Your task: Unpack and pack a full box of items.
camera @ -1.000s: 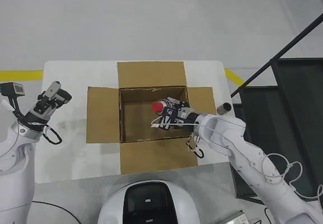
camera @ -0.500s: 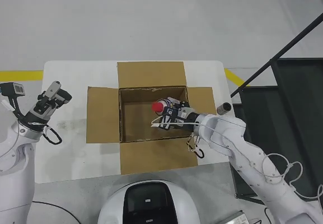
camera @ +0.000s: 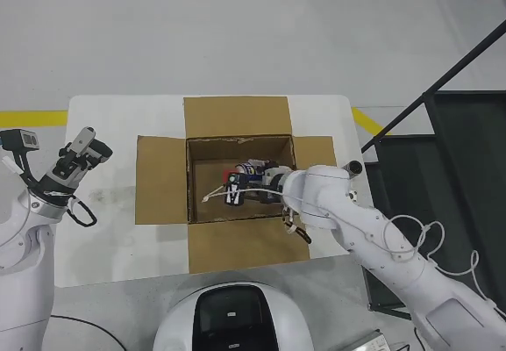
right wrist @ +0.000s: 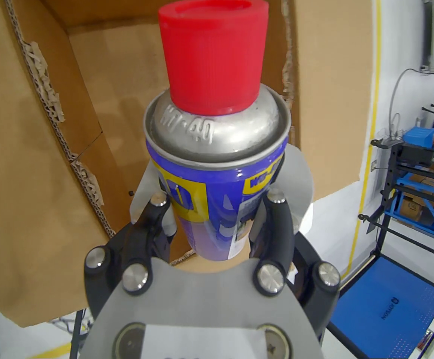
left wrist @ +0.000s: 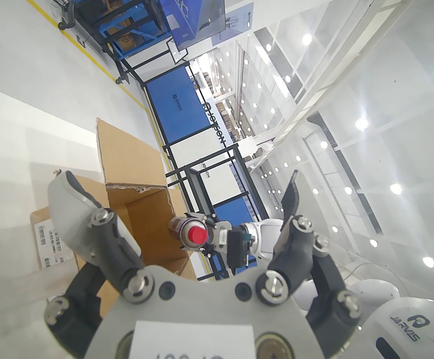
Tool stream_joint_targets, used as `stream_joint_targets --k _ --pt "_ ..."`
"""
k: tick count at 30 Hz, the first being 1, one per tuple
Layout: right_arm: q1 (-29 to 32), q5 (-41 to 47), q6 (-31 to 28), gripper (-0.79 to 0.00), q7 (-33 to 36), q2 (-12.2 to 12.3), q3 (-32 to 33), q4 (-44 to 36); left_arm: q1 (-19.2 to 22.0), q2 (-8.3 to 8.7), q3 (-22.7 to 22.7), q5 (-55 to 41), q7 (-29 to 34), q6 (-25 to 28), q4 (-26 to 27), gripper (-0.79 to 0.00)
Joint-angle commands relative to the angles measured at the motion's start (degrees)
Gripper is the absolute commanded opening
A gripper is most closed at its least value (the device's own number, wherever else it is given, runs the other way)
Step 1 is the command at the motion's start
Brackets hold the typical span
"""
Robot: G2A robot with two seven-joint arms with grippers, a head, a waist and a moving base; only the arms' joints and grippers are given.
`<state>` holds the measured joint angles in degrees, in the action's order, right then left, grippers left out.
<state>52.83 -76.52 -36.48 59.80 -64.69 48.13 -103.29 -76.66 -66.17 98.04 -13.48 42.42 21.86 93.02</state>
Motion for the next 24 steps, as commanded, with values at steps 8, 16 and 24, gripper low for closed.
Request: stream_joint_targets --k 8,16,24 --pt "-14.92 12.24 1.79 -0.785 6.71 -7.27 -14.73 20.82 0.0 0.0 0.0 0.0 0.0 0.0 0.0 0.0" --pt "-20.19 18.69 0.37 -0.496 8.37 -11.89 -21.08 31.94 0.0 0.0 0.0 0.0 0.0 0.0 0.0 0.0" --pt "-21.62 21.46 -0.79 0.0 4.58 -13.34 -21.34 35.83 0.0 0.0 0.0 0.0 0.0 0.0 0.0 0.0"
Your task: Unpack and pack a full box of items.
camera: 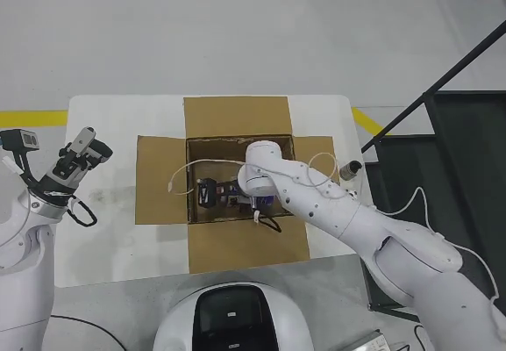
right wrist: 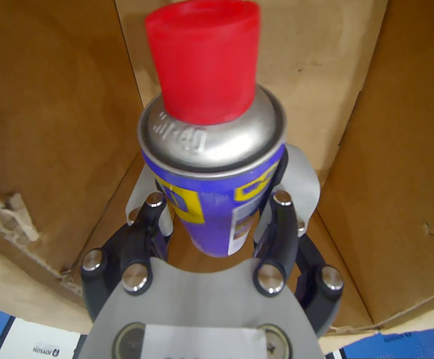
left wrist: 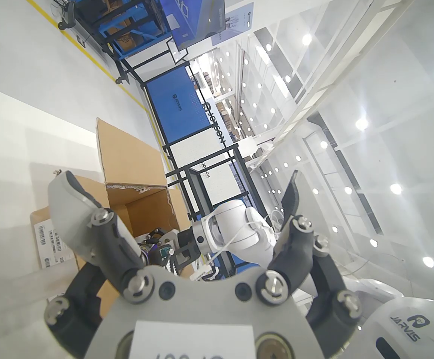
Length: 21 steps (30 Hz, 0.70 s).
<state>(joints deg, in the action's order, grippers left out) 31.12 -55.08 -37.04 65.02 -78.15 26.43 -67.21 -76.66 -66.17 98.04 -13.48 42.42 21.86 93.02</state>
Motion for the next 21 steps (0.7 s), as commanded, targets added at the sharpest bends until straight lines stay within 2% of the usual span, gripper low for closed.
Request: stream_joint_targets --k 1,5,10,12,16,20,21 --pt "0.19 0.22 -0.45 0.0 -1.55 0.26 0.83 -0.84 0.0 0.0 0.0 0.0 0.0 0.0 0.0 0.0" --pt "2.86 0.1 -1.16 0.0 -5.15 2.55 5.37 -7.29 0.0 0.0 0.0 0.0 0.0 0.0 0.0 0.0" --pt "13.37 -1.46 -3.75 0.0 -9.65 8.46 18.61 -23.81 0.0 0.0 0.0 0.0 0.0 0.0 0.0 0.0" --pt "20.95 -2.27 -5.63 0.0 -10.88 11.33 26.95 -32.4 0.0 0.0 0.0 0.0 0.0 0.0 0.0 0.0" --pt "34.58 -6.88 -6.9 0.0 -10.68 15.05 40.78 -43.21 0.0 0.0 0.0 0.0 0.0 0.0 0.0 0.0" --pt "45.8 -6.66 -7.3 0.0 -16.78 16.93 52.83 -46.84 0.0 0.0 0.0 0.0 0.0 0.0 0.0 0.0" --pt "49.35 -6.2 -7.59 0.0 -20.18 17.32 56.47 -47.56 0.0 0.0 0.0 0.0 0.0 0.0 0.0 0.0"
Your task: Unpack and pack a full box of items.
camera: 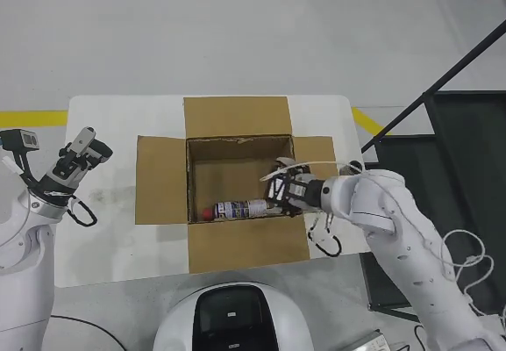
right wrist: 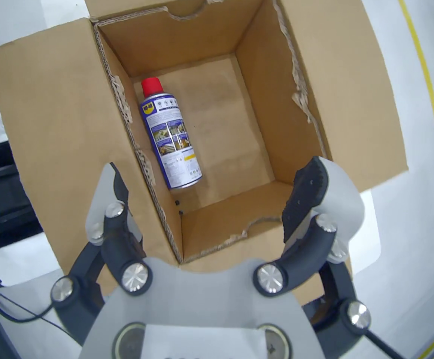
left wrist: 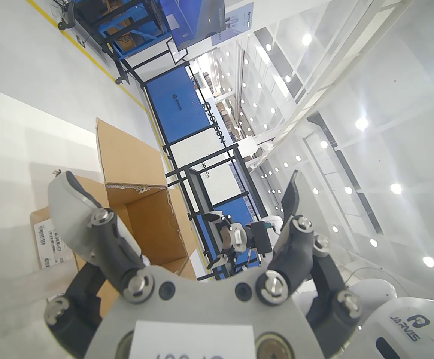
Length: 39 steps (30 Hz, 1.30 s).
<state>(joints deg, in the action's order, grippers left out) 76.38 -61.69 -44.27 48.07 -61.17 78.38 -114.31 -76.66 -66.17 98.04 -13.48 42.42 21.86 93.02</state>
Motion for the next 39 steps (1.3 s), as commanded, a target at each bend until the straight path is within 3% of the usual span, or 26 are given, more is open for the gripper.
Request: stream_joint_targets --k 1,6,25,32,39 --pt "5.75 0.69 -0.88 0.0 -5.11 0.51 6.18 -0.59 0.0 0.0 0.0 0.0 0.0 0.0 0.0 0.0" --pt "15.12 -0.18 -2.63 0.0 -16.98 1.21 15.22 -0.28 0.0 0.0 0.0 0.0 0.0 0.0 0.0 0.0" --pt "15.51 0.0 -2.3 0.0 -17.86 1.21 15.62 0.02 0.0 0.0 0.0 0.0 0.0 0.0 0.0 0.0" --pt "19.16 -1.17 -2.05 0.0 -22.15 1.88 23.56 6.99 0.0 0.0 0.0 0.0 0.0 0.0 0.0 0.0" --pt "21.45 -1.96 -8.42 0.0 -23.66 2.81 27.96 16.74 0.0 0.0 0.0 0.0 0.0 0.0 0.0 0.0"
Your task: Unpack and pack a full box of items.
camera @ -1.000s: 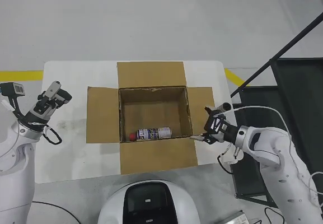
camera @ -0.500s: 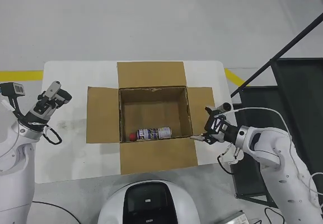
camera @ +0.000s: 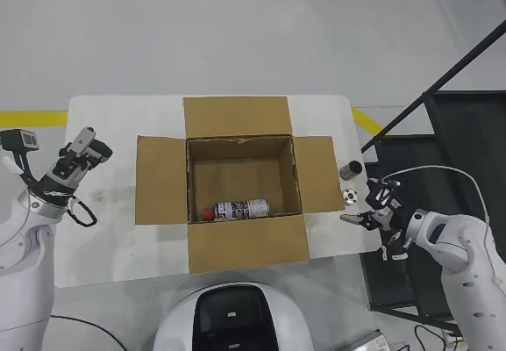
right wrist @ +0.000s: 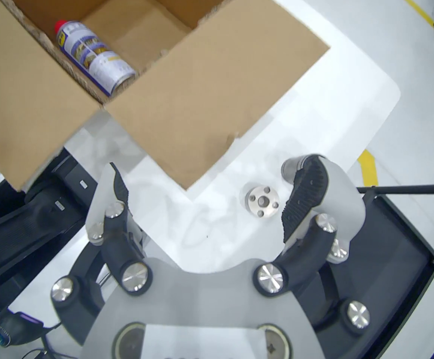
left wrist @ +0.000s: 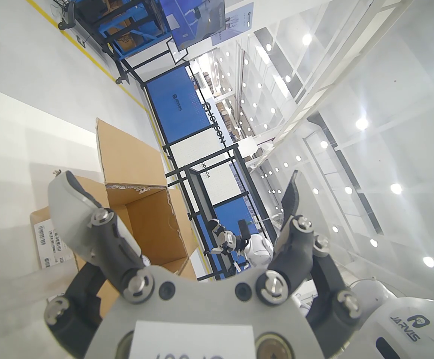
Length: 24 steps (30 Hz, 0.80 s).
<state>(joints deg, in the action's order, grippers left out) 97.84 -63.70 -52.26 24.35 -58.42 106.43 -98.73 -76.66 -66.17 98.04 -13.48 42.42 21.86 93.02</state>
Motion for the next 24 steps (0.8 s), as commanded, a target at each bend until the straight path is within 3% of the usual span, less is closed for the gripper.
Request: stream_joint_targets --k 1,24 --pt "-0.1 -0.02 -0.85 0.0 0.35 0.14 -0.36 2.39 0.0 0.0 0.0 0.0 0.0 0.0 0.0 0.0" --pt "-18.39 2.43 9.9 0.0 5.41 -0.1 -13.26 28.89 0.0 0.0 0.0 0.0 0.0 0.0 0.0 0.0"
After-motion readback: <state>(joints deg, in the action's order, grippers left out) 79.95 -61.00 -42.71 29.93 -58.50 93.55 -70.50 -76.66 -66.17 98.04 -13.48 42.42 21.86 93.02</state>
